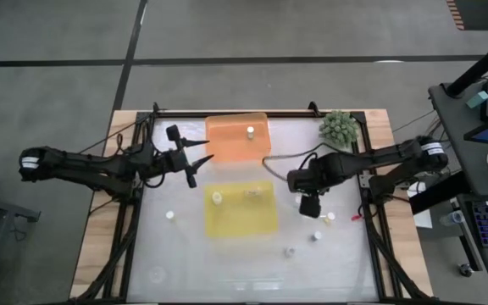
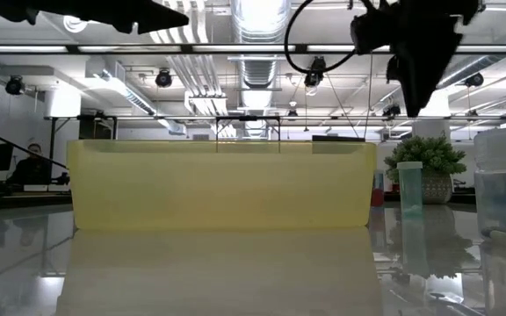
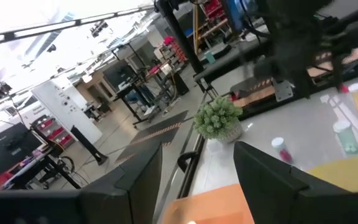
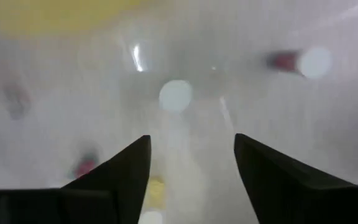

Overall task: Pick and place medicine bottles into bin by pill shape (circle, oval)
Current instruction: Put the green tablet bottle into the orange bin

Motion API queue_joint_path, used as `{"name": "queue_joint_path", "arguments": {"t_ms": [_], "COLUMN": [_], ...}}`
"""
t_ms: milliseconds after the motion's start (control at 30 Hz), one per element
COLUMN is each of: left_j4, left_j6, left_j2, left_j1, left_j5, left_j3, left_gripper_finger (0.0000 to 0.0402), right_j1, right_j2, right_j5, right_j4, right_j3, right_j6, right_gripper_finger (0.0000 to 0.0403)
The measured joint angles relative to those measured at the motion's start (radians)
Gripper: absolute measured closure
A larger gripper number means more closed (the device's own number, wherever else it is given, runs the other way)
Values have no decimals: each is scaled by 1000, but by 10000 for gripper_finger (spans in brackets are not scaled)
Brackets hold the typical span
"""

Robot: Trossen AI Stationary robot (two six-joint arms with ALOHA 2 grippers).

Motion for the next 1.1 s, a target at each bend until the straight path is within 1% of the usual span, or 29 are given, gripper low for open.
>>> {"name": "queue_joint_path", "arguments": {"t_ms": [100, 233, 333, 900, 1100], "left_j4": [-3, -2, -3, -1, -1], "left_j6": [0, 3, 4, 8, 8], "left_j2": [2, 10, 12, 13, 14], "left_j1": [0, 0, 0, 1, 3], "left_j5": [0, 0, 0, 0, 0], "left_j3": [-1, 0, 0, 1, 1], "left_gripper_finger": [217, 217, 217, 217, 217], "right_j1": [11, 14, 15, 15, 15], "right_j2": [19, 47, 65, 185, 184], "right_j5": [4, 20, 17, 15, 15], "right_j4": [14, 88, 137, 167, 175], "right_j3": [-20, -51, -58, -74, -81], "right_j6": [-129, -192, -202, -226, -226], "right_gripper_finger": [163, 160, 165, 166, 180]}}
